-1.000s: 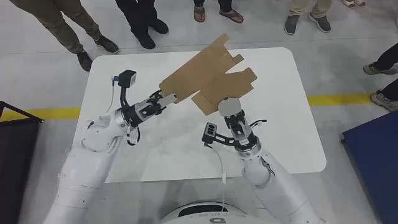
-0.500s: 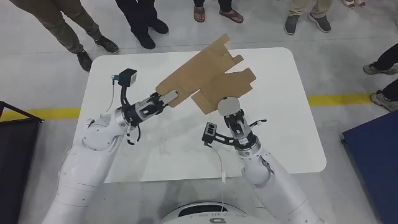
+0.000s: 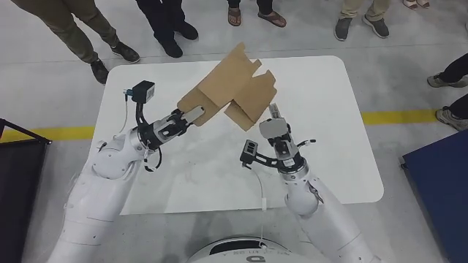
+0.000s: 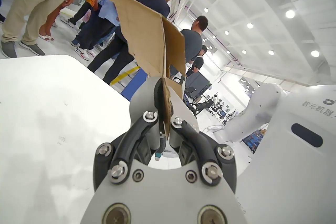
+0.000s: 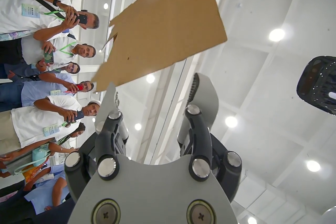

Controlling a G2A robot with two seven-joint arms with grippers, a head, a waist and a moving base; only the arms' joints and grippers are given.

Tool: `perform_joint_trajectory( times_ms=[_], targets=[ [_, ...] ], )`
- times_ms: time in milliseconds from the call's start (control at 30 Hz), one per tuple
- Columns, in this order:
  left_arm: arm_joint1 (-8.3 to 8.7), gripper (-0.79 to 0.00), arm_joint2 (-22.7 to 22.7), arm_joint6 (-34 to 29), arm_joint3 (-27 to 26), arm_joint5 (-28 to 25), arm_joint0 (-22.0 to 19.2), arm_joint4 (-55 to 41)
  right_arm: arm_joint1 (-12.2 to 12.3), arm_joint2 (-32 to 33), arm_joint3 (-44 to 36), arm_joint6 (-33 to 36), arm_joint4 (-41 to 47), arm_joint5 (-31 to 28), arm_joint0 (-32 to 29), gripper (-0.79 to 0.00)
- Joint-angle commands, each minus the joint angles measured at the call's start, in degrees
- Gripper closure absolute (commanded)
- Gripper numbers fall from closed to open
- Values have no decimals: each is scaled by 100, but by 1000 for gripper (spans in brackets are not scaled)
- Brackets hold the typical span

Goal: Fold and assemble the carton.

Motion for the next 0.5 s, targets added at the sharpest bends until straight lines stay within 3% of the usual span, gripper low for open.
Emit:
perform_joint_trajectory(
  times_ms=[0, 100, 167, 467],
  targets=[
    [11, 0, -58, 38, -23, 16, 13, 139, 10, 165, -19, 122, -485, -261, -9, -723],
    [30, 0, -182, 137, -97, 8, 44, 588, 48, 517, -146, 418, -1547, -863, -65, -714],
    [34, 0, -206, 234, -156, -2, 107, 701, 71, 723, -317, 669, -2214, -1287, -143, -785],
    [76, 0, -303, 337, -308, -129, 293, 899, 71, 767, -436, 806, -2300, -1398, -237, -785]
  ],
)
